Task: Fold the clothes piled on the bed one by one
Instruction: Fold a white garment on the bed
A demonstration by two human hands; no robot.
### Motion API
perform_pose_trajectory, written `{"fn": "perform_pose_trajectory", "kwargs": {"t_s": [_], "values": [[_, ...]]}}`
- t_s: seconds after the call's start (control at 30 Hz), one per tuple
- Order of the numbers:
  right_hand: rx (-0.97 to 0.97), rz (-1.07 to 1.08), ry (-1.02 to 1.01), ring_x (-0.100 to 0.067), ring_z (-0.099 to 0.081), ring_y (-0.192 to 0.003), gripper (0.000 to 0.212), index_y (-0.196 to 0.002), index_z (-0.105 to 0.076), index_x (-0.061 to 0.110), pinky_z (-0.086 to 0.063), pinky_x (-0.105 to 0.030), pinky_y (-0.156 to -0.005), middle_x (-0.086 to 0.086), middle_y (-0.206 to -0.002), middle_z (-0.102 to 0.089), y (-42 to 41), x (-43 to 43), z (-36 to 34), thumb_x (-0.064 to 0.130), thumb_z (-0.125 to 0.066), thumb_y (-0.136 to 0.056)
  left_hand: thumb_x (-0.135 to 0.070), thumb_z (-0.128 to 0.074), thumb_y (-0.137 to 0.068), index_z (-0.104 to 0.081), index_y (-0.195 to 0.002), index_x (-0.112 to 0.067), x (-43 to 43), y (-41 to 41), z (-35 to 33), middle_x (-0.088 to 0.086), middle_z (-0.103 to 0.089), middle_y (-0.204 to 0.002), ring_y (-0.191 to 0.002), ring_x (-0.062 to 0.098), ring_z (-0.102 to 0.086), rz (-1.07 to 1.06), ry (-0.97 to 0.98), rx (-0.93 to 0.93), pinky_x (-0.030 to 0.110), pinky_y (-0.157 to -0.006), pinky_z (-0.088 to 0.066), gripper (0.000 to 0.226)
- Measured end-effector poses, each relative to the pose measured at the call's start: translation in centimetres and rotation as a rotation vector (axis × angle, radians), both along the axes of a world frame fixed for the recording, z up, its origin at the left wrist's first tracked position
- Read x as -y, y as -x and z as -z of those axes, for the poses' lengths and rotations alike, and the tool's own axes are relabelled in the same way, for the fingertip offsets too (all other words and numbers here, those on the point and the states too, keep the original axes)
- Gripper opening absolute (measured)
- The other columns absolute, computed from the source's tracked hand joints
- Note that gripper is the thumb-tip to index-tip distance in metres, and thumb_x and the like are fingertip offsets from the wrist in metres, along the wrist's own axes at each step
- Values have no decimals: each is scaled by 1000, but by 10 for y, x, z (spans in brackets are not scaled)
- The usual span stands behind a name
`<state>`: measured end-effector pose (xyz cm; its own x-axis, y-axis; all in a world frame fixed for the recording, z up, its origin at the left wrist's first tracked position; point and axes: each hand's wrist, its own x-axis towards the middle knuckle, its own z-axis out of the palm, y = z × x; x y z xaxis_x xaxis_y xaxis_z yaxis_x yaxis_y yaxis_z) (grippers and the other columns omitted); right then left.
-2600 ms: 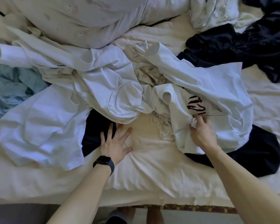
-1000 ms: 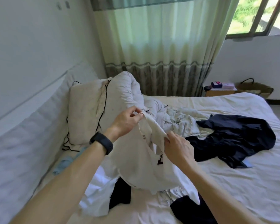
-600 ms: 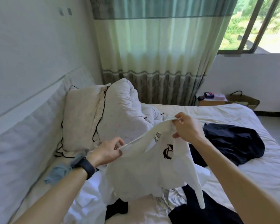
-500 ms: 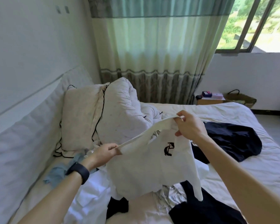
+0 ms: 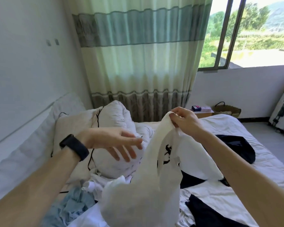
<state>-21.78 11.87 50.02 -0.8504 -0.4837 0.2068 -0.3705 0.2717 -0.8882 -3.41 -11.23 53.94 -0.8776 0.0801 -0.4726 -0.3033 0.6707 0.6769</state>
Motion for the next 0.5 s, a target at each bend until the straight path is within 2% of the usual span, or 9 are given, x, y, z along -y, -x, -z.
{"fn": "perform_pose_trajectory", "kwargs": {"t_s": [0.07,0.1,0.13,0.2,0.27,0.33,0.4,0.47,0.5], "values": [[-31,-171,-17,-8,-70,-79,20,-84,-74,40,-56,-21,-71,13,-80,-74,-12,12,-19,27,-64,-96,-69,-77,-71,-59,-125,-40,-15,26,-10,-10,-65,-125,-112,5,-63,-128,207,-343,32,-98,-51,63],[-54,-230,-25,-5,-70,-77,21,-84,-75,38,-55,-18,-68,13,-81,-74,-18,18,-26,25,-64,-96,-60,-82,-70,-50,-136,-41,-25,37,-14,-16,-57,-132,-117,-1,-55,-139,295,-505,26,-102,-46,76],[-76,-264,-18,-2,-69,-76,21,-85,-75,38,-53,-15,-67,13,-82,-74,-23,23,-33,23,-63,-95,-51,-86,-71,-44,-142,-40,-34,47,-16,-26,-53,-130,-115,-9,-49,-100,329,-613,16,-100,-40,84],[-115,-251,3,2,-67,-78,21,-89,-76,37,-51,-14,-68,14,-86,-74,-29,27,-42,22,-63,-94,-44,-86,-73,-53,-133,-37,-44,63,-17,-41,-60,-98,-92,-22,-52,-43,379,-717,0,-79,-36,69],[-120,-188,91,3,-67,-79,17,-92,-76,39,-52,-17,-69,14,-91,-73,-31,23,-43,26,-65,-95,-50,-80,-78,-66,-109,-30,-47,76,-16,-29,-64,-76,-78,-11,-58,-101,470,-735,6,-68,-38,40],[-86,-96,216,4,-69,-85,9,-101,-75,41,-55,-21,-74,14,-105,-71,-30,8,-32,36,-71,-94,-49,-74,-85,-69,-98,-28,-45,83,-9,-18,-66,-78,-84,7,-64,-129,516,-756,19,-74,-45,26],[-35,-38,191,3,-67,-98,46,-125,-65,37,-53,-19,-78,15,-122,-64,-32,-12,-7,56,-75,-85,-50,-66,-90,-67,-91,-33,-44,82,-1,-18,-63,-73,-83,16,-63,-196,489,-803,33,-79,-48,17],[78,-28,69,2,-59,-109,87,-142,-51,31,-49,-19,-82,11,-131,-58,-38,-32,27,75,-74,-70,-58,-57,-91,-60,-83,-34,-40,80,4,-17,-58,-67,-76,17,-59,-276,493,-873,37,-73,-46,25],[107,-36,10,1,-56,-113,99,-144,-47,31,-48,-22,-87,10,-132,-56,-43,-39,44,82,-75,-63,-62,-52,-90,-57,-81,-32,-37,79,5,-16,-57,-65,-72,15,-56,-316,517,-912,35,-67,-43,31]]}}
